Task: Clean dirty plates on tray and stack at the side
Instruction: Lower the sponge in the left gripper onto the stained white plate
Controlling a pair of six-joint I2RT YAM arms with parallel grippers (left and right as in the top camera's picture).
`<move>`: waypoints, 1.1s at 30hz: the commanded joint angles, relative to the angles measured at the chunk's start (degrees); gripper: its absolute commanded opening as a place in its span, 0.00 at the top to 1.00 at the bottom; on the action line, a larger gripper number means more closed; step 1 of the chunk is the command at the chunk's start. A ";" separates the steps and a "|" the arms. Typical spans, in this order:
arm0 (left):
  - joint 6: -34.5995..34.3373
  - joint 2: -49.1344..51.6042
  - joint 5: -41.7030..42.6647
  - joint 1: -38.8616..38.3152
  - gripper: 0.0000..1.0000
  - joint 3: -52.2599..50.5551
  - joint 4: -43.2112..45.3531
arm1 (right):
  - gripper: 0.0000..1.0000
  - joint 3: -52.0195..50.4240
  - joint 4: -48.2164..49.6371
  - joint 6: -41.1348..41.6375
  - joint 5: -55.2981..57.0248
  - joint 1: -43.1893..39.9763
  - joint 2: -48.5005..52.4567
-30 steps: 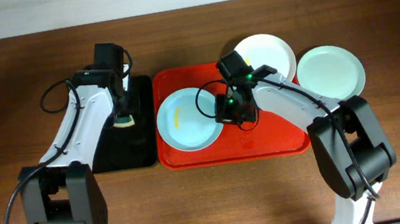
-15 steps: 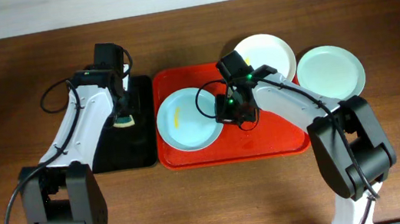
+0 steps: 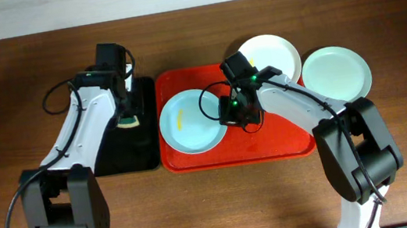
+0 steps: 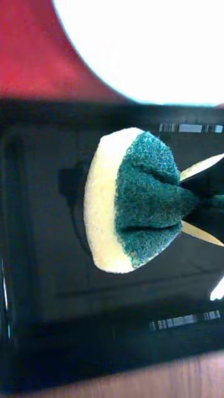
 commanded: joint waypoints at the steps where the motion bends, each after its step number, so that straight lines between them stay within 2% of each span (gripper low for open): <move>1: 0.63 0.17 9.53 -1.51 1.00 0.52 0.00 | 0.96 -0.20 0.04 -0.55 0.15 0.31 0.83; 4: -0.52 0.17 13.90 -2.91 1.00 0.52 -0.79 | 0.95 -0.20 0.04 -0.55 0.46 0.31 0.83; 7: -2.99 0.17 13.92 -4.13 1.00 0.50 -1.27 | 0.96 -0.20 0.02 -0.55 1.01 0.31 0.85; 21: -5.57 1.01 12.26 -10.93 1.00 -1.33 1.01 | 0.96 -0.20 0.02 -0.55 0.98 0.31 0.83; 33: -8.07 9.70 10.38 -11.02 1.00 -1.33 5.95 | 0.96 -0.20 0.00 -0.55 0.98 0.31 0.83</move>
